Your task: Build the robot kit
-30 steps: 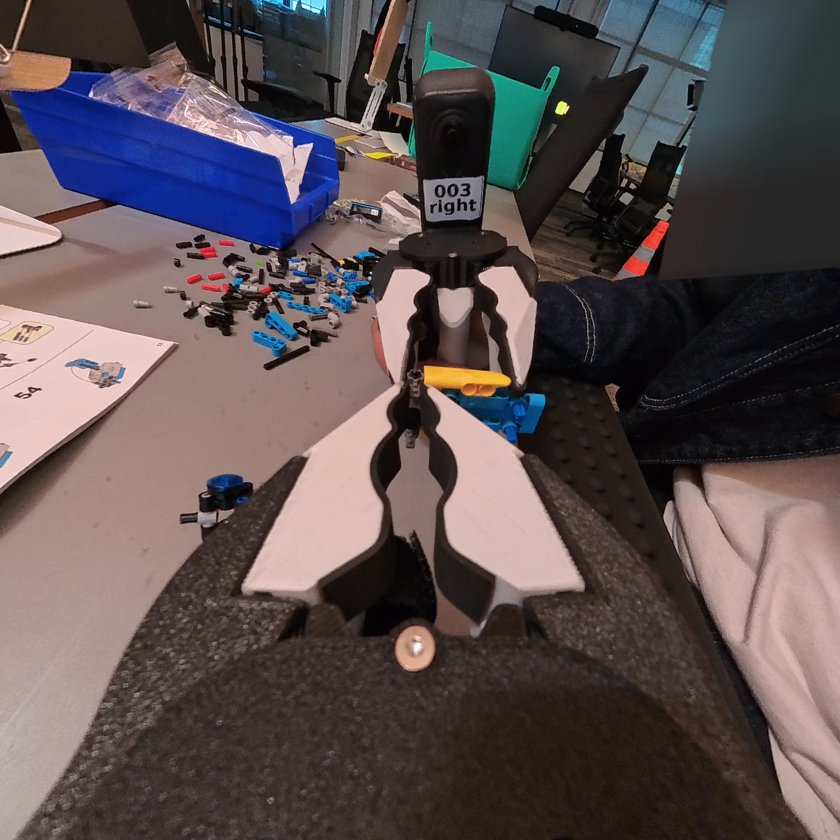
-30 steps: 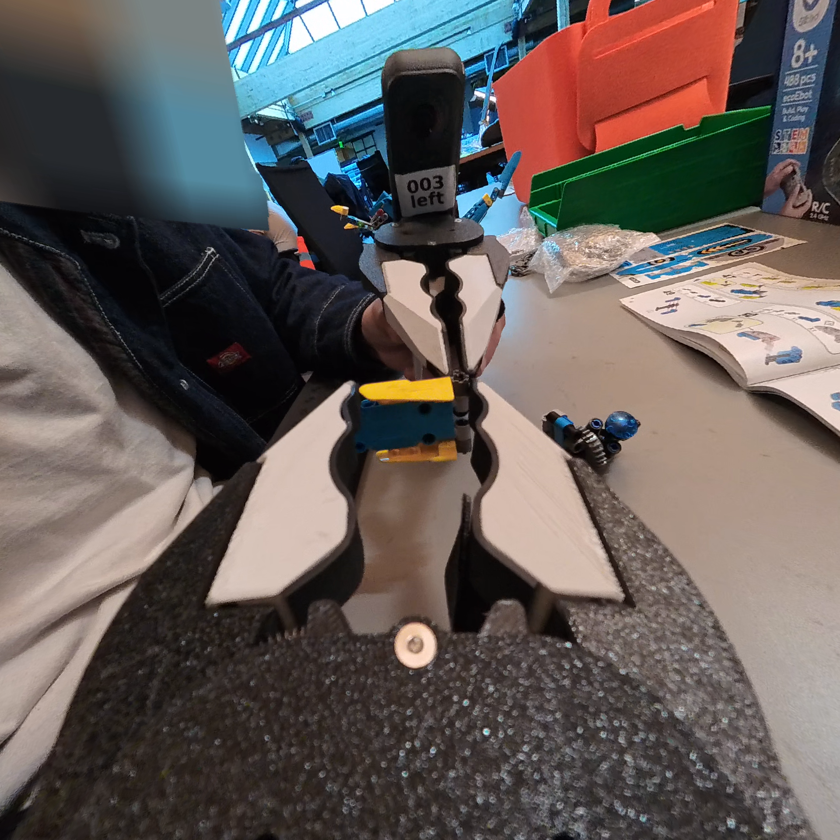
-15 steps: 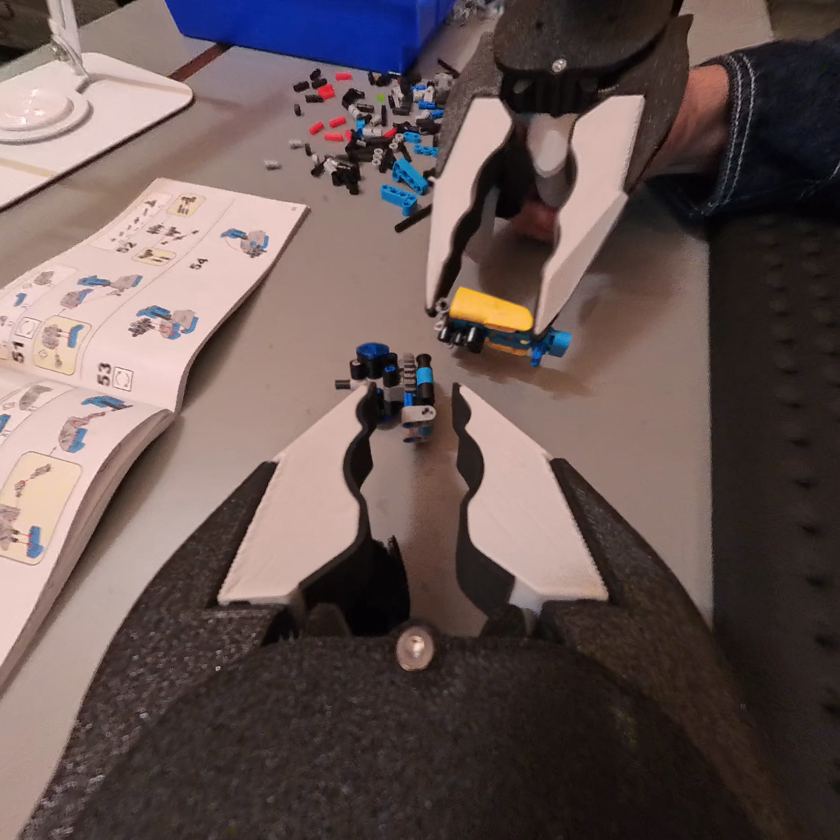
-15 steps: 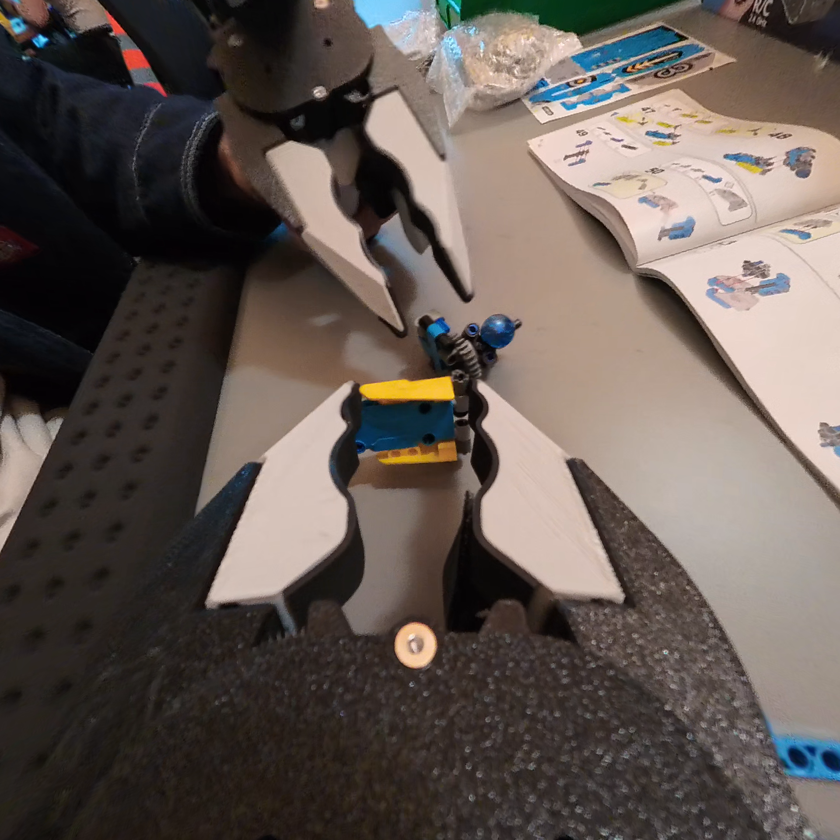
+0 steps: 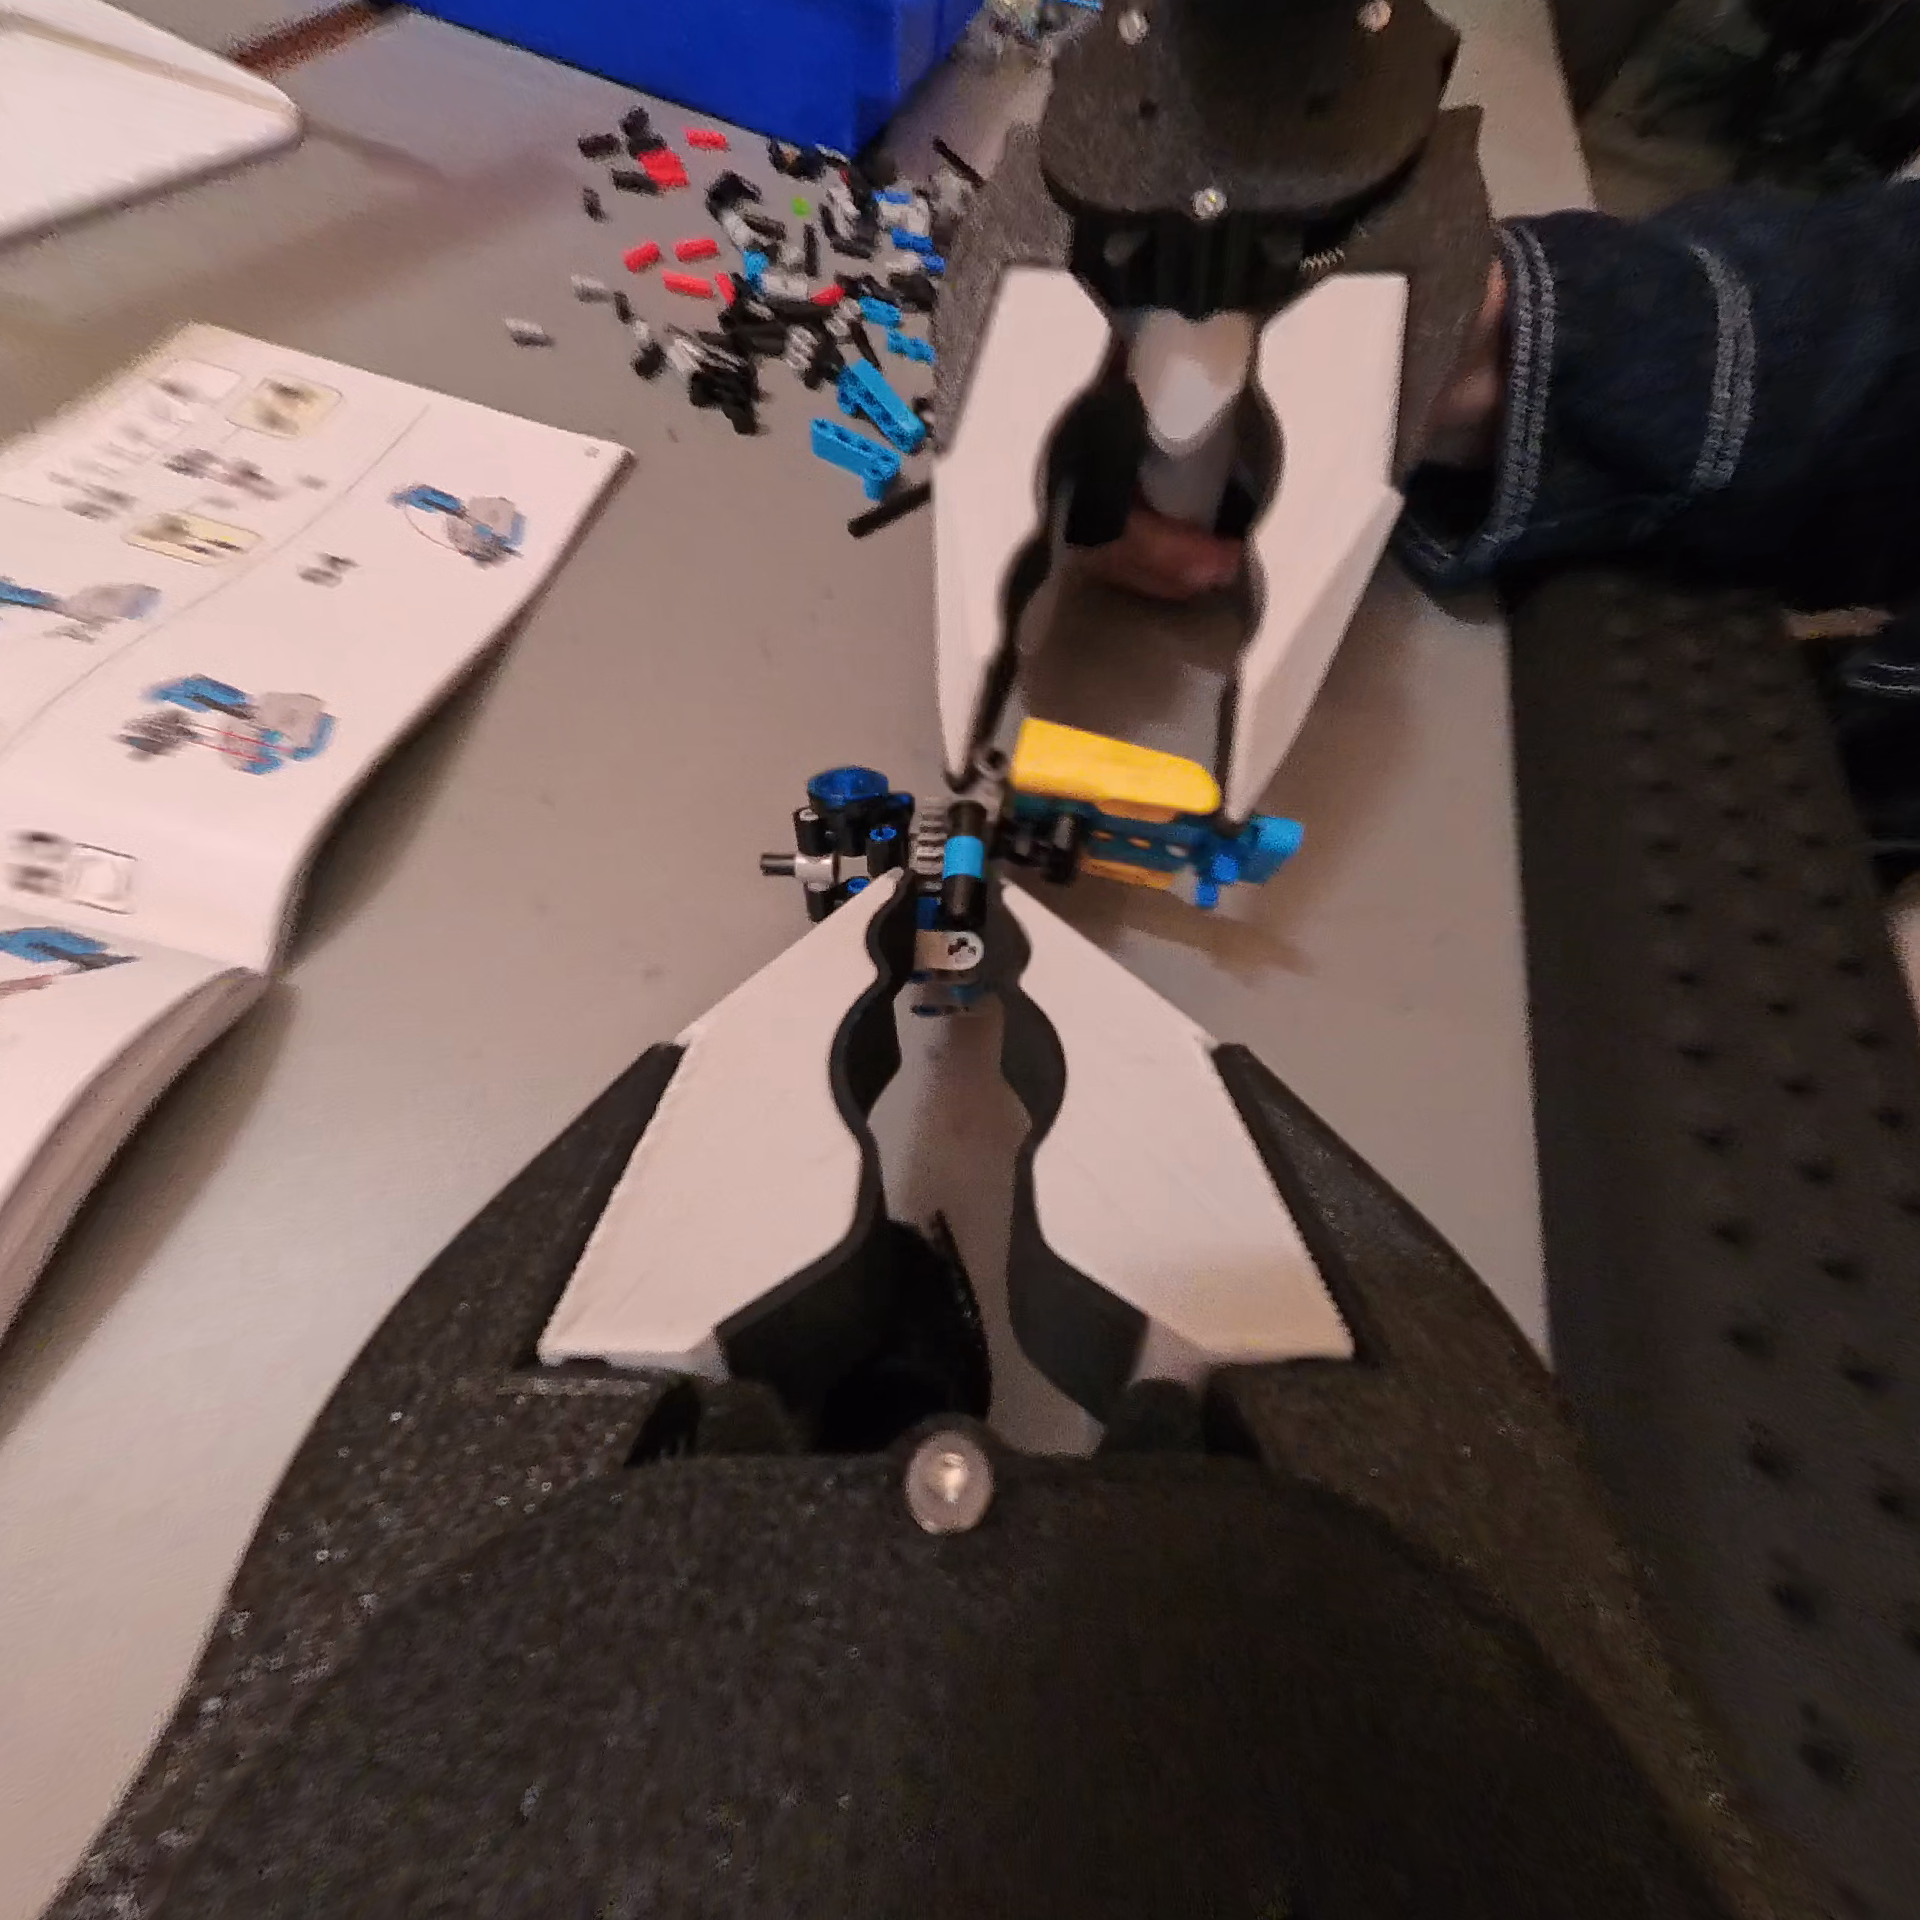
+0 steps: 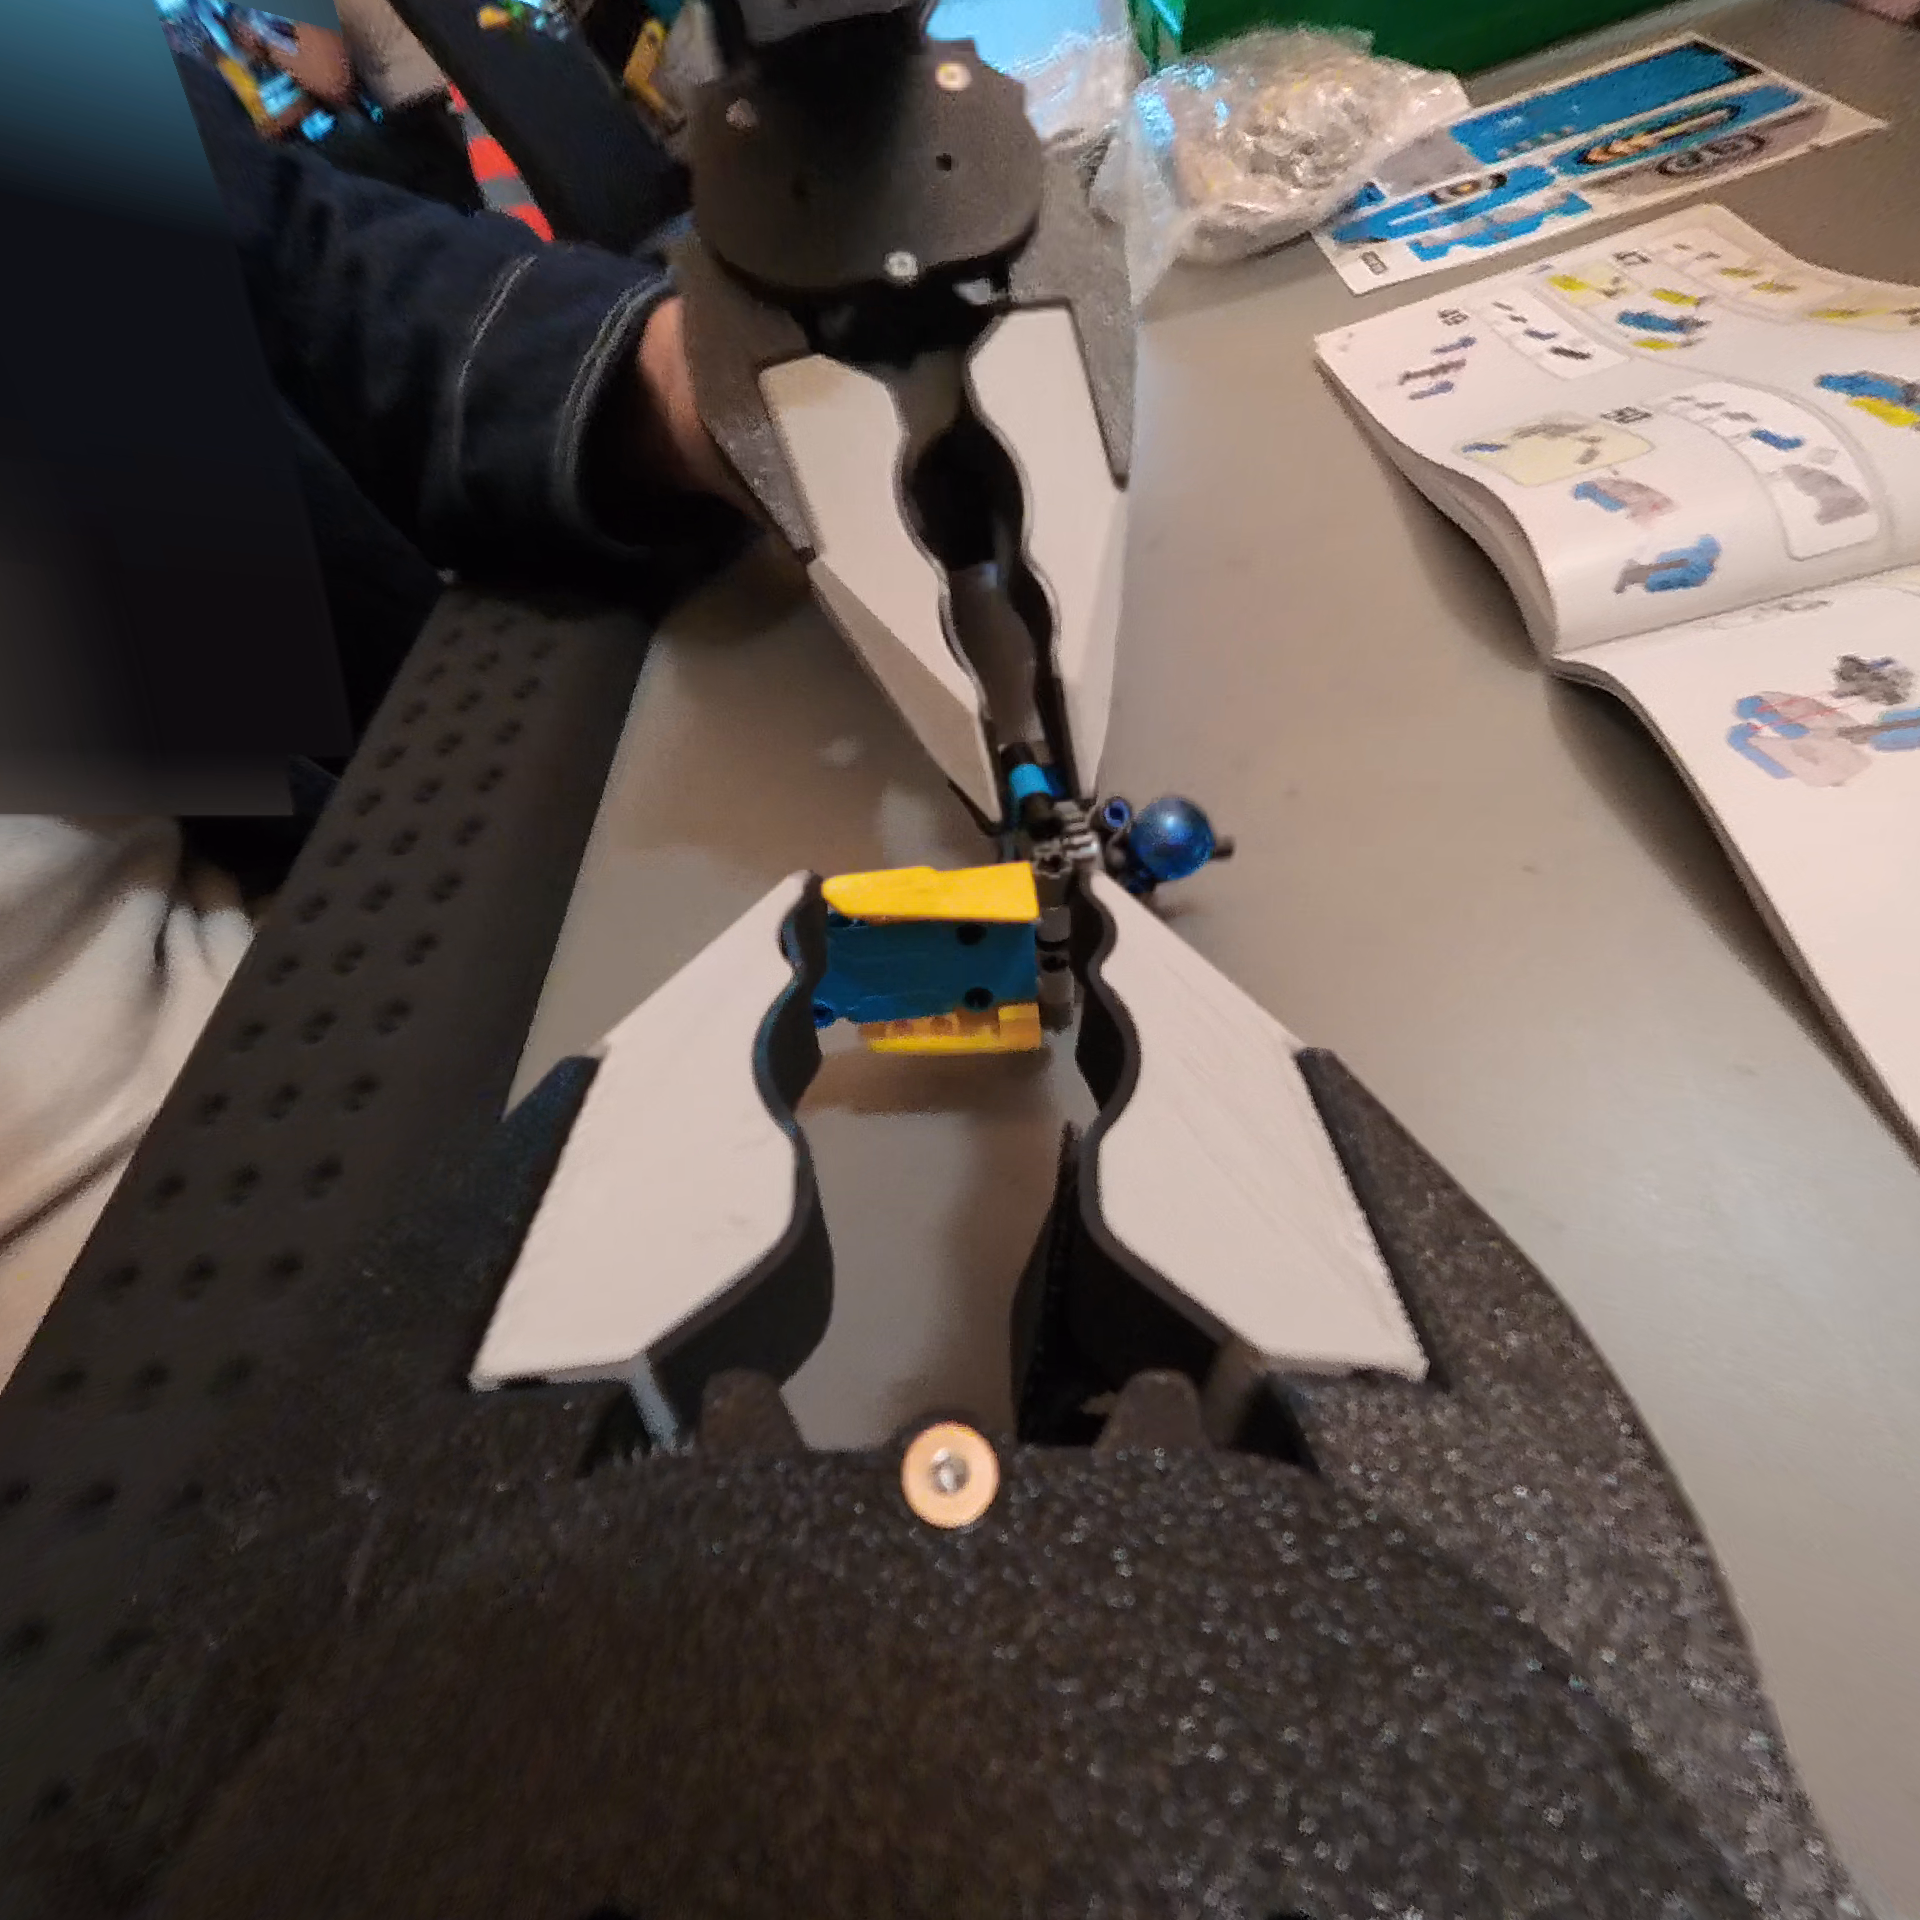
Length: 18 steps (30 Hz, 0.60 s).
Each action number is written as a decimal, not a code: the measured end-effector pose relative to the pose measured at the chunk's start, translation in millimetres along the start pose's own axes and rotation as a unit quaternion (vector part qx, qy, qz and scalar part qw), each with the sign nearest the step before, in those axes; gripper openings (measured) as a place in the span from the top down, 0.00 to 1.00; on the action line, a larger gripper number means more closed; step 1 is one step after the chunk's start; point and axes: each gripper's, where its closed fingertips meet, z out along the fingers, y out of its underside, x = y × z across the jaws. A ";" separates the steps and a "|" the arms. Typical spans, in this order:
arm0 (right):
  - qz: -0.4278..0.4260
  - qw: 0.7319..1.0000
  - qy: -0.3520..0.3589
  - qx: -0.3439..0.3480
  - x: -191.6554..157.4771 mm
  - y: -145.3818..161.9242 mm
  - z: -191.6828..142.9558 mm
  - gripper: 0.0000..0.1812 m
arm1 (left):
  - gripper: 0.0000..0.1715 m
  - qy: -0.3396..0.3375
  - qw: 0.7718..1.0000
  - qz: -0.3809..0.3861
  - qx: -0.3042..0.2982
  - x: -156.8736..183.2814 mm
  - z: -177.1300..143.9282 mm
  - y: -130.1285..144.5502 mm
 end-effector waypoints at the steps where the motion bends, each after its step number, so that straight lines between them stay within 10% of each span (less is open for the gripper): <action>1: -0.006 1.000 -0.008 -0.001 -0.1 -0.4 -1.1 0.74 | 0.93 0.011 1.000 -0.004 -0.007 0.6 0.5 1.8; 18: -0.043 0.997 -0.017 -0.065 3.7 18.2 1.0 0.73 | 0.93 -0.015 0.996 0.079 -0.026 -3.6 -0.5 8.0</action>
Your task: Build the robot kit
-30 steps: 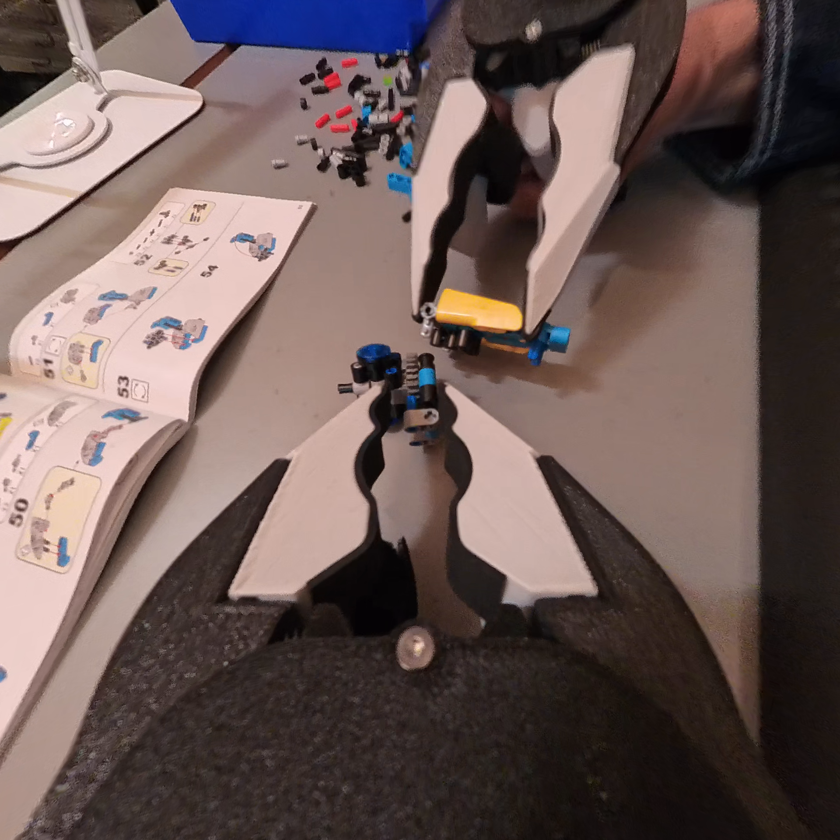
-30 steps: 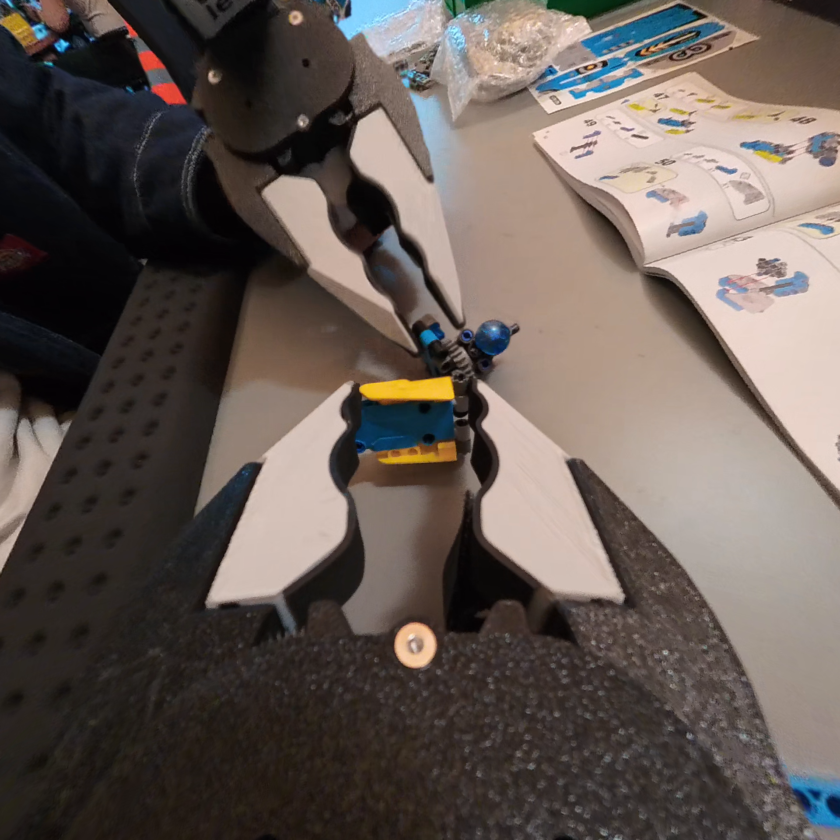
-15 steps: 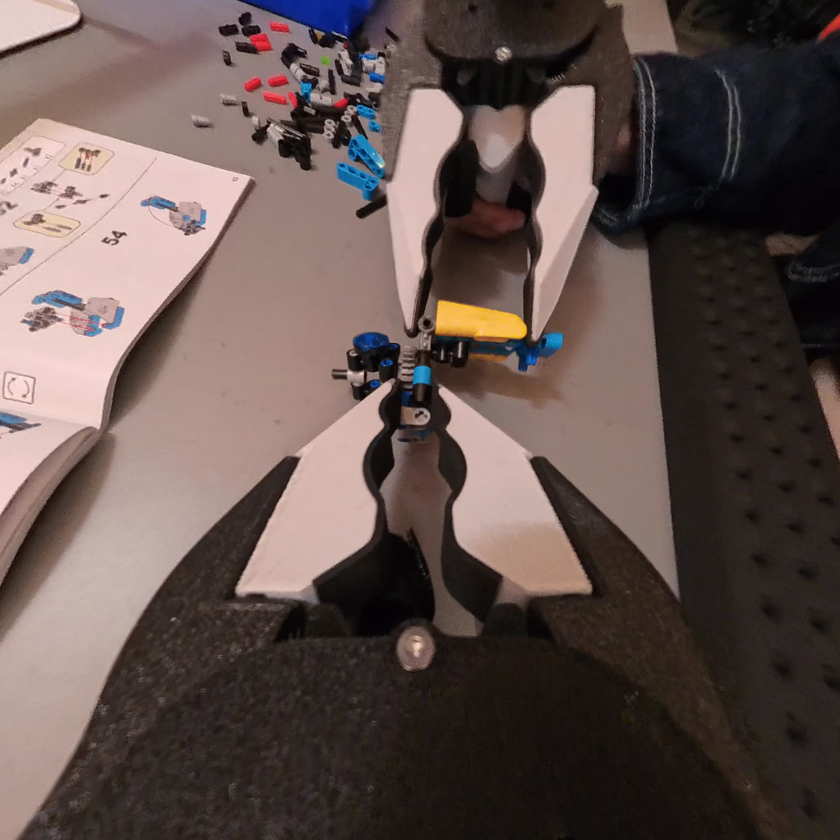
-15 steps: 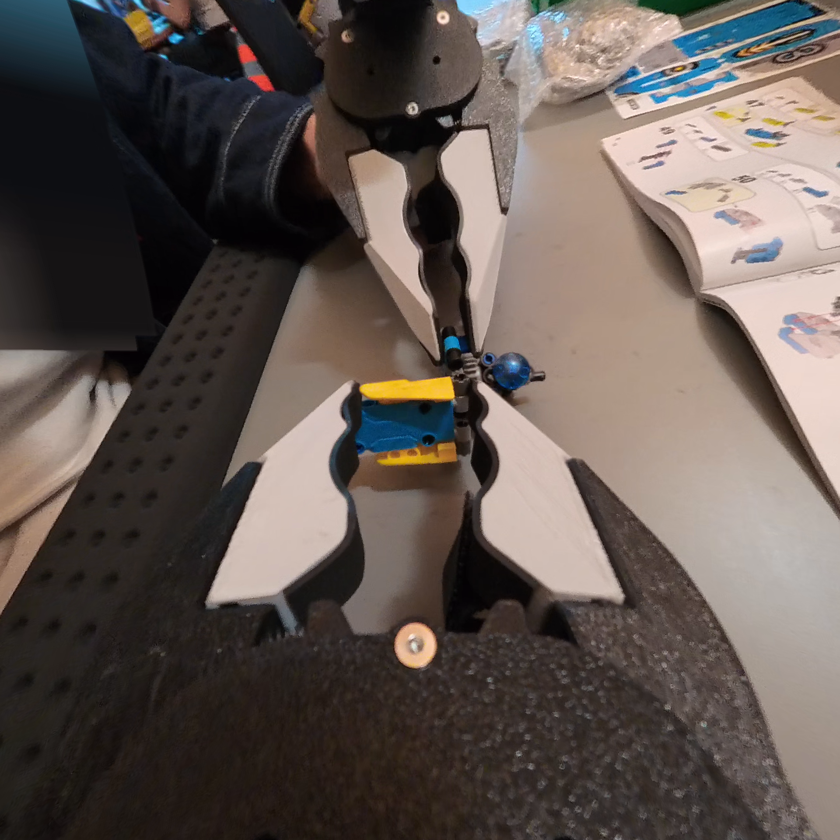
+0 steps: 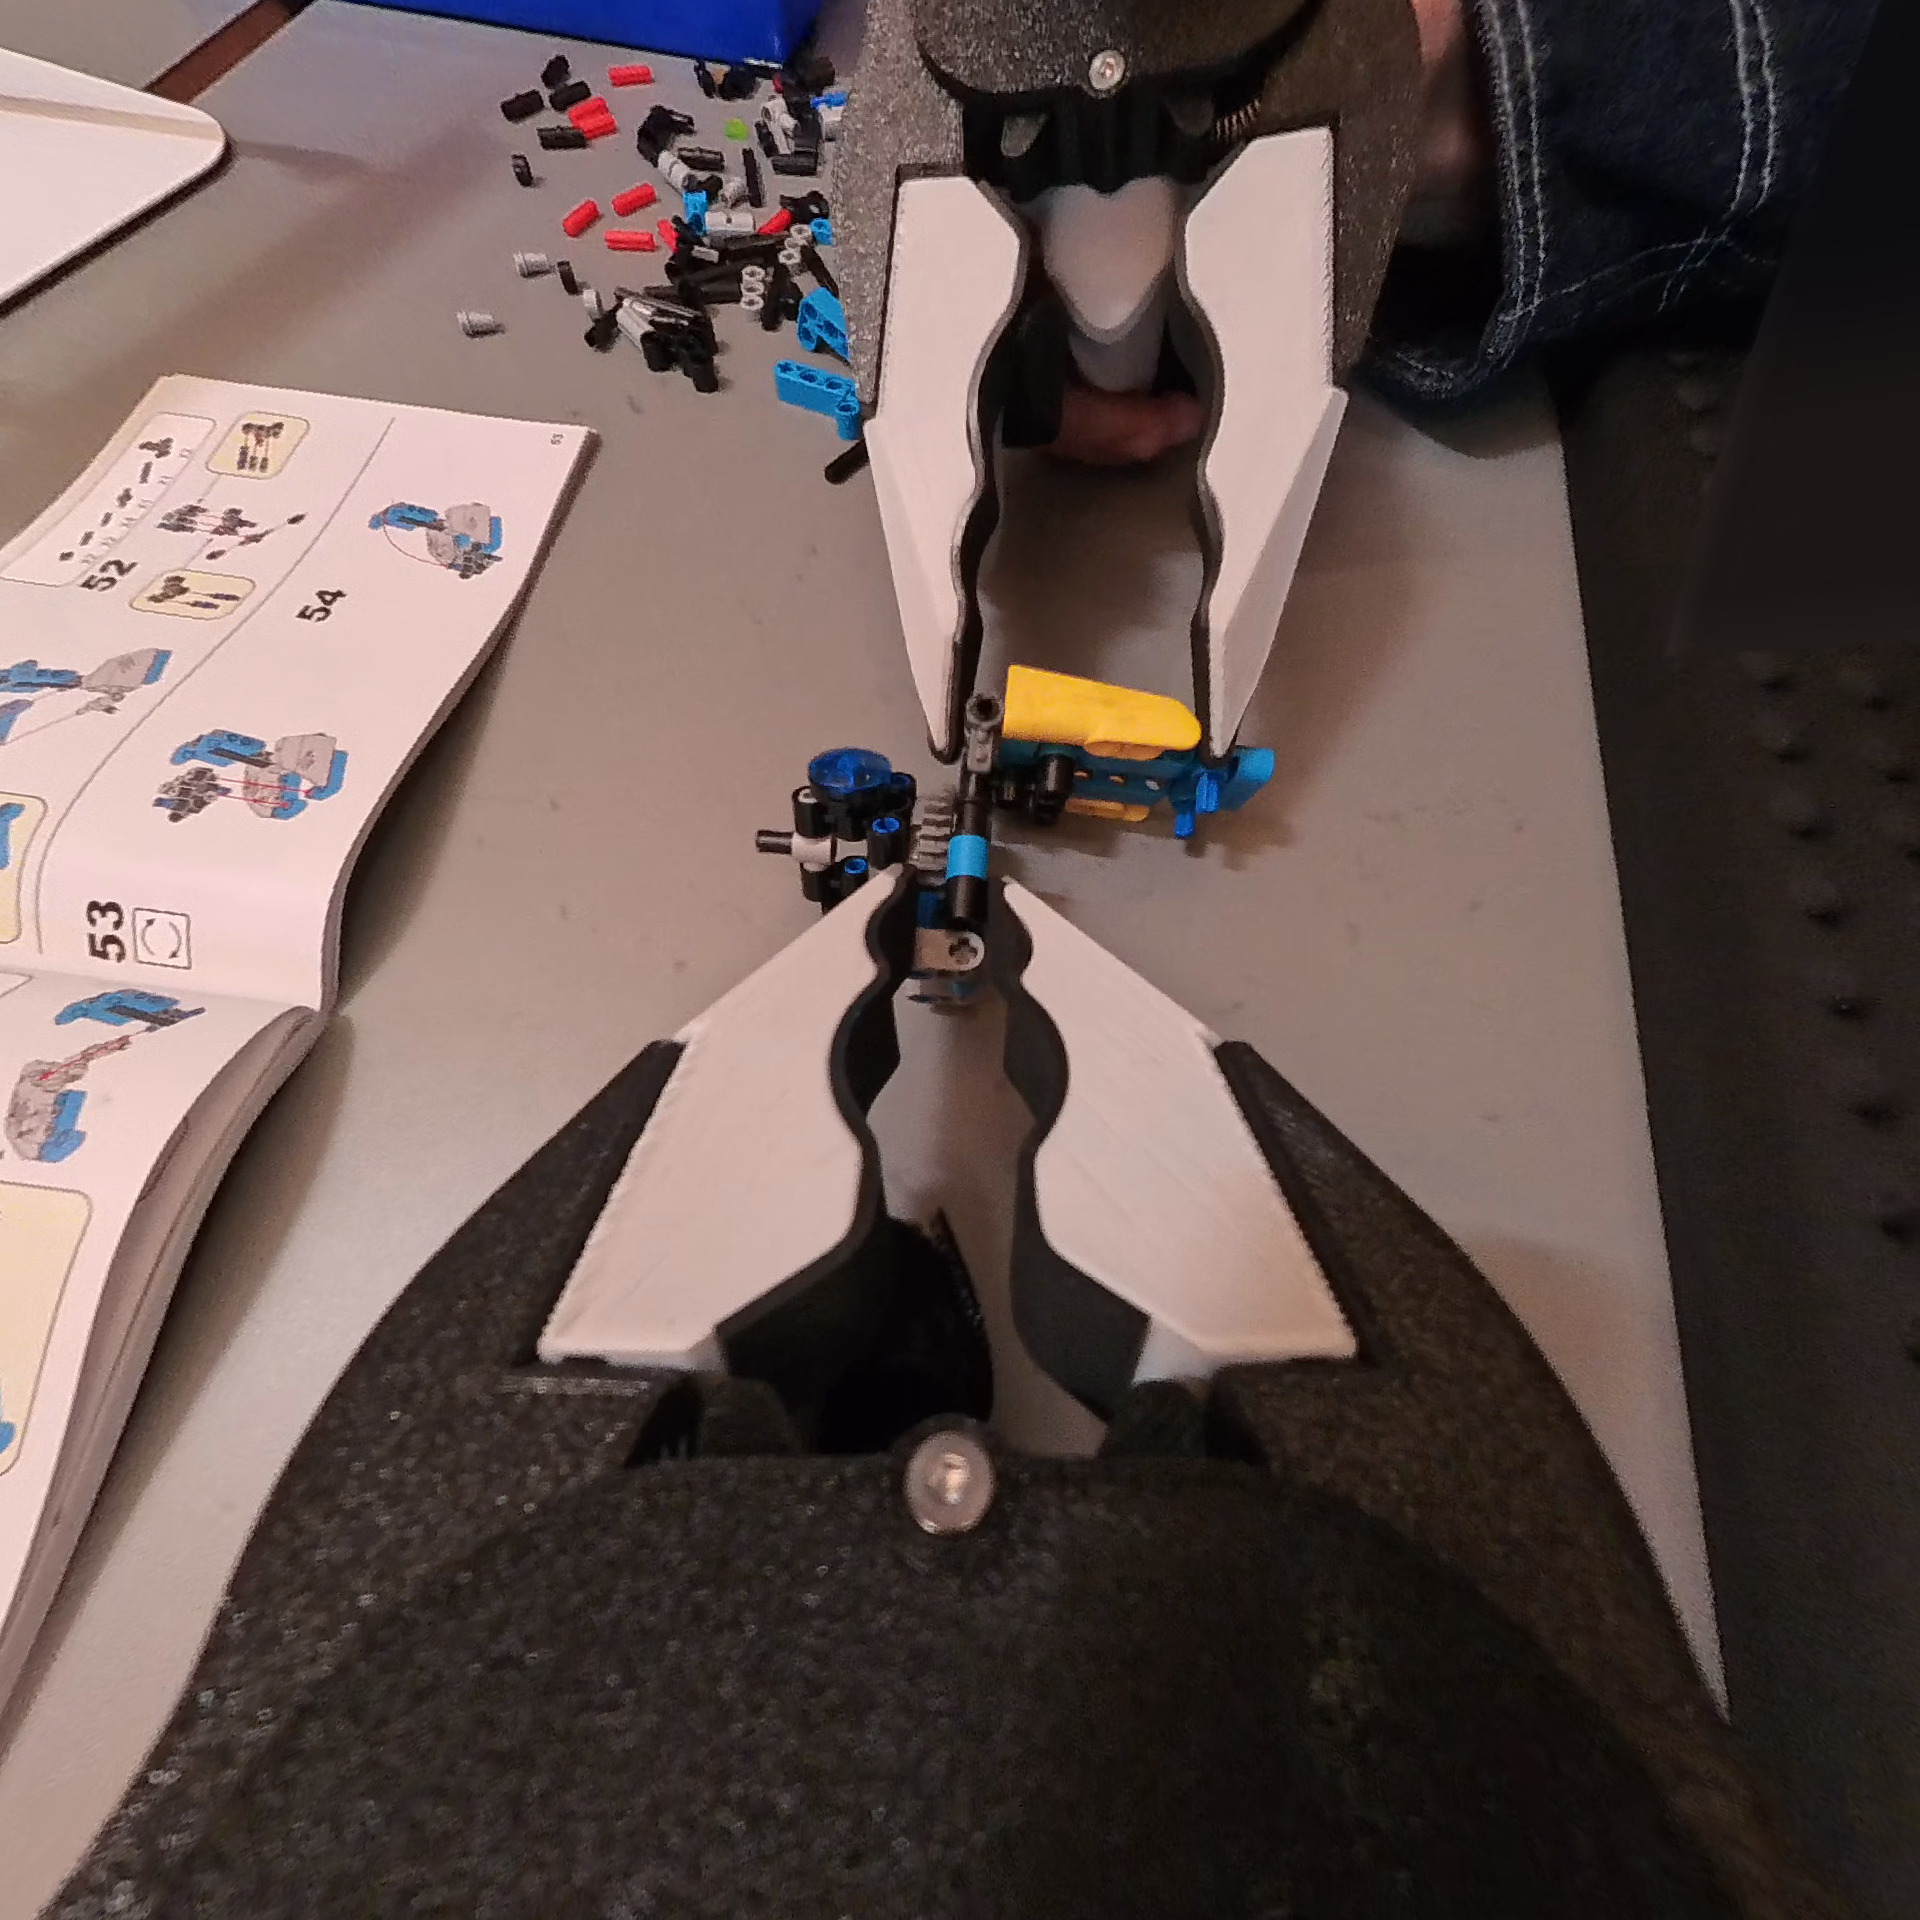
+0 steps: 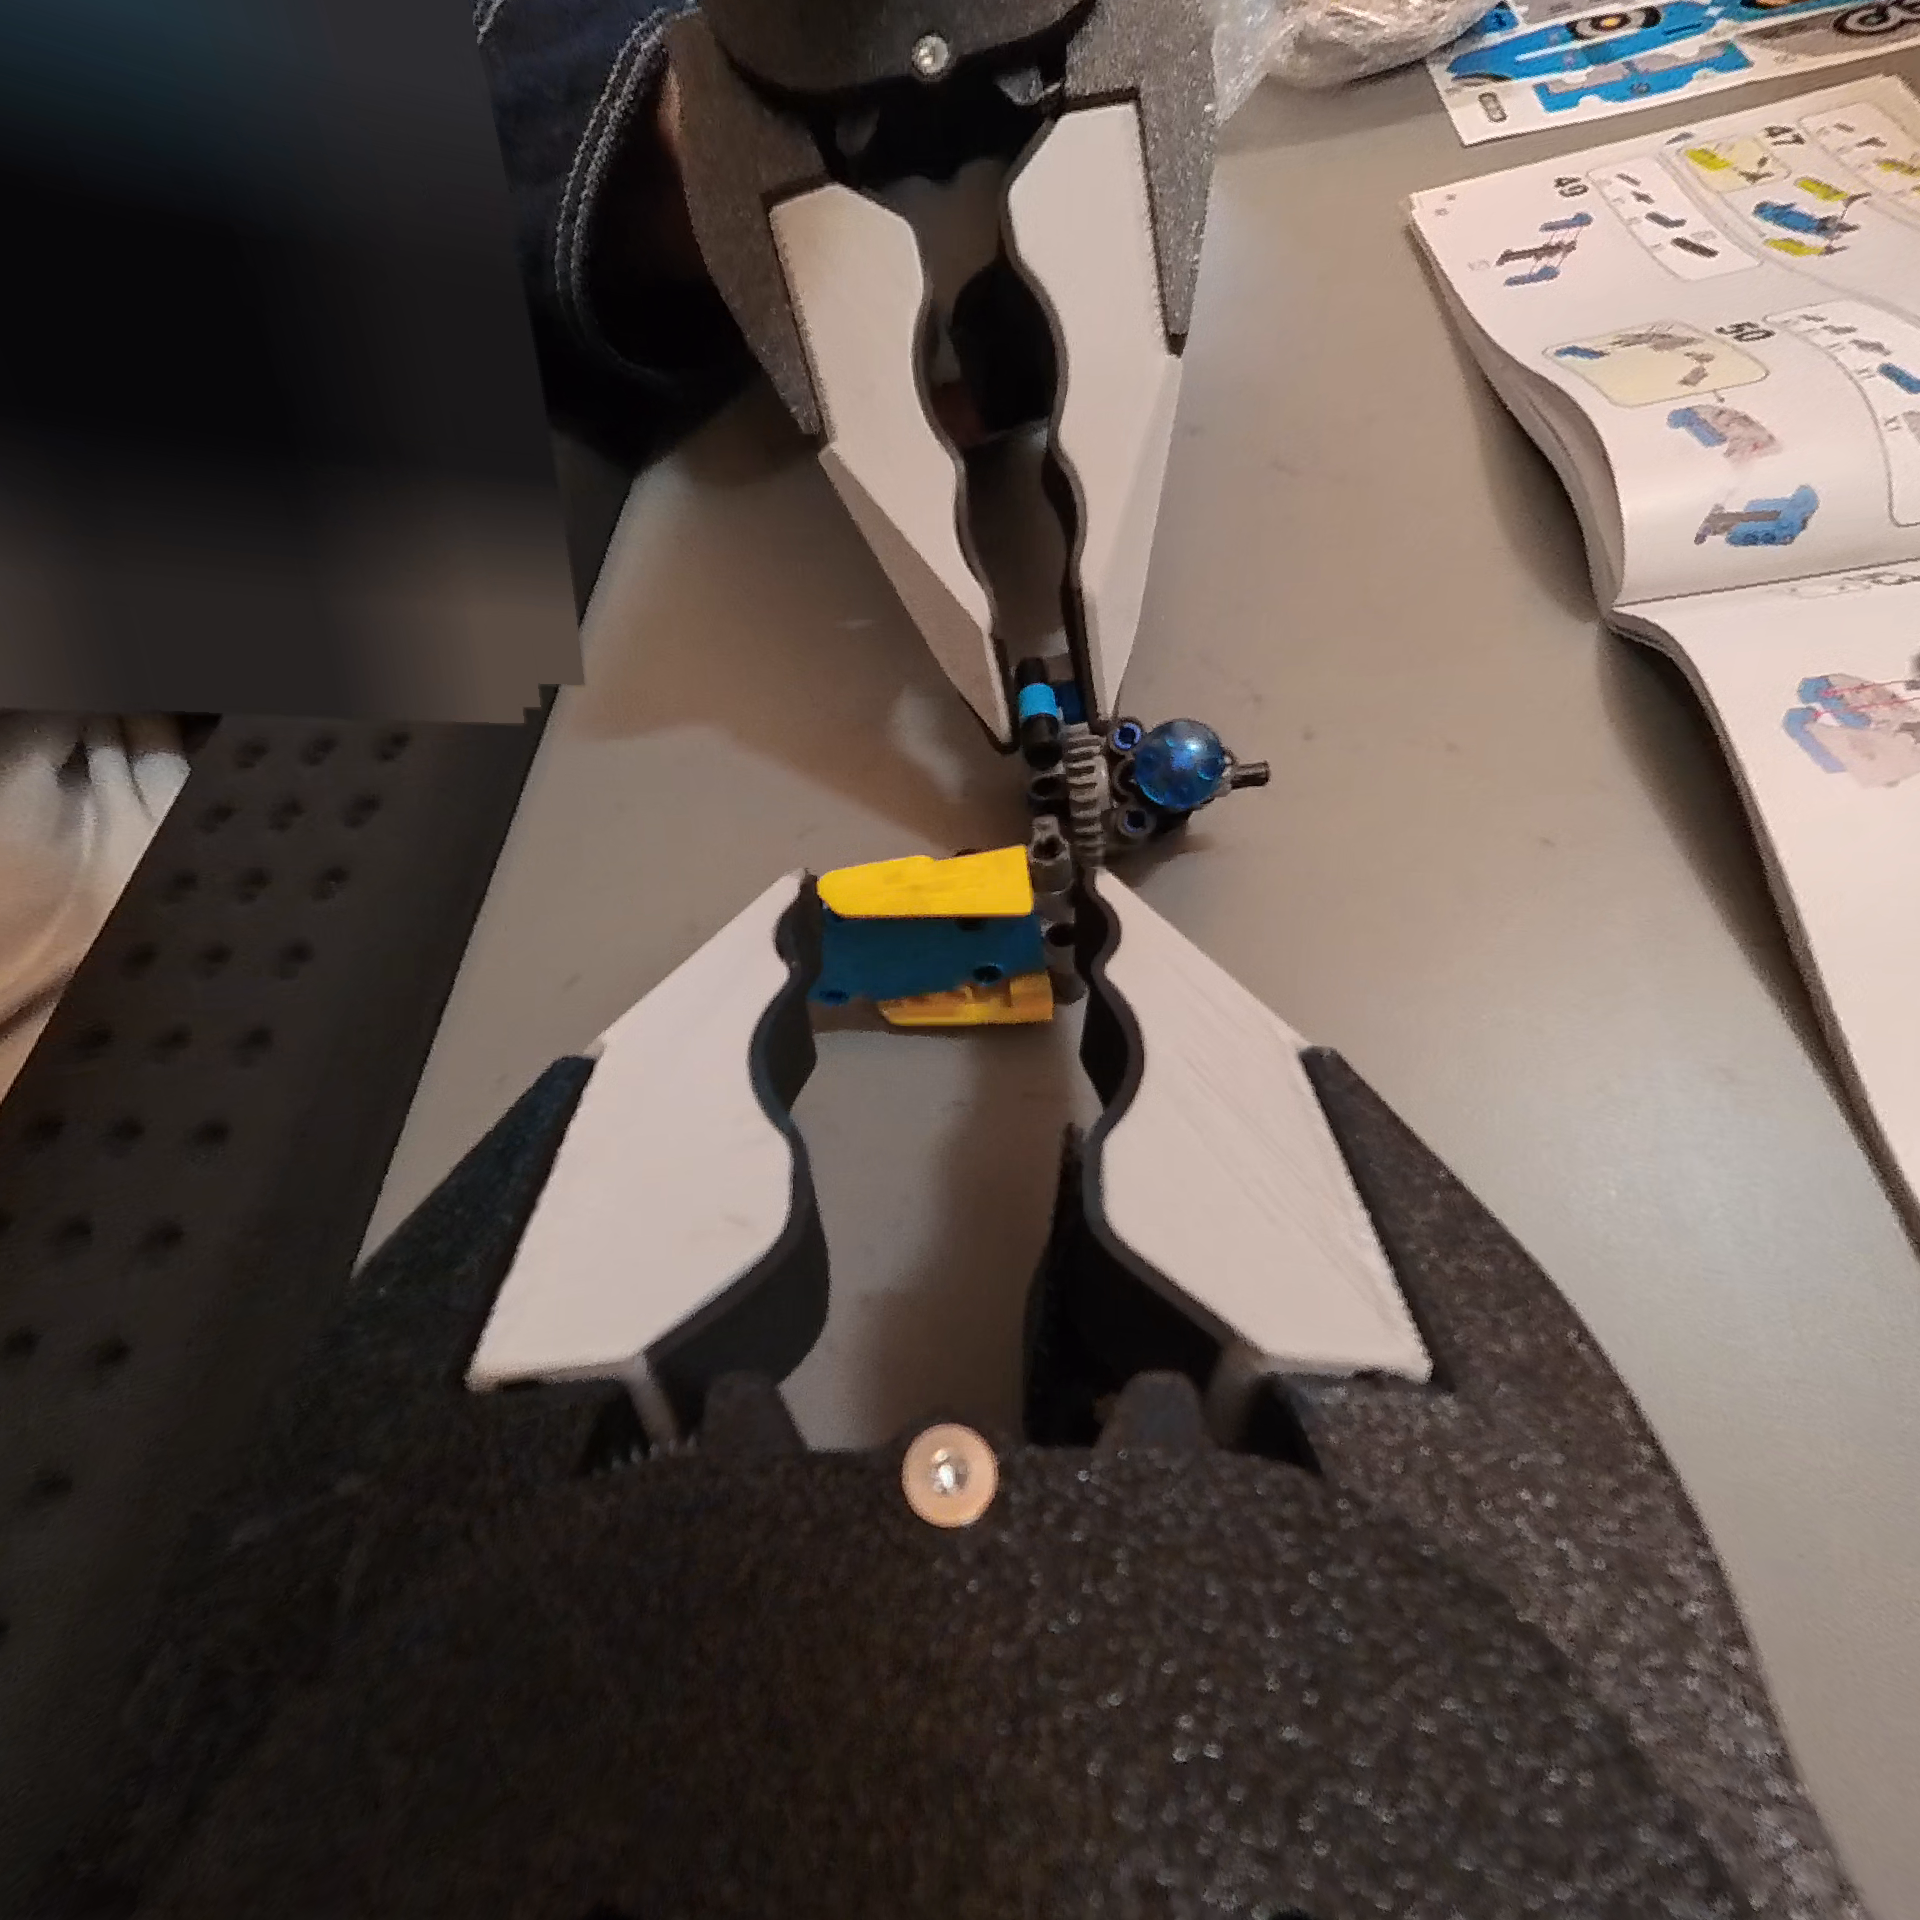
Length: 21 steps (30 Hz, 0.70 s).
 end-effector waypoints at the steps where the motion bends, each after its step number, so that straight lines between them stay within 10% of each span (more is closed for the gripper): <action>1: -0.003 1.000 -0.007 -0.002 -2.2 0.7 0.1 0.73 | 0.93 0.000 1.000 0.000 0.000 0.1 0.0 0.0; 21: -0.036 0.999 0.000 -0.027 -4.9 4.4 -5.0 0.73 | 0.93 -0.015 1.000 0.019 -0.001 3.0 6.0 -3.1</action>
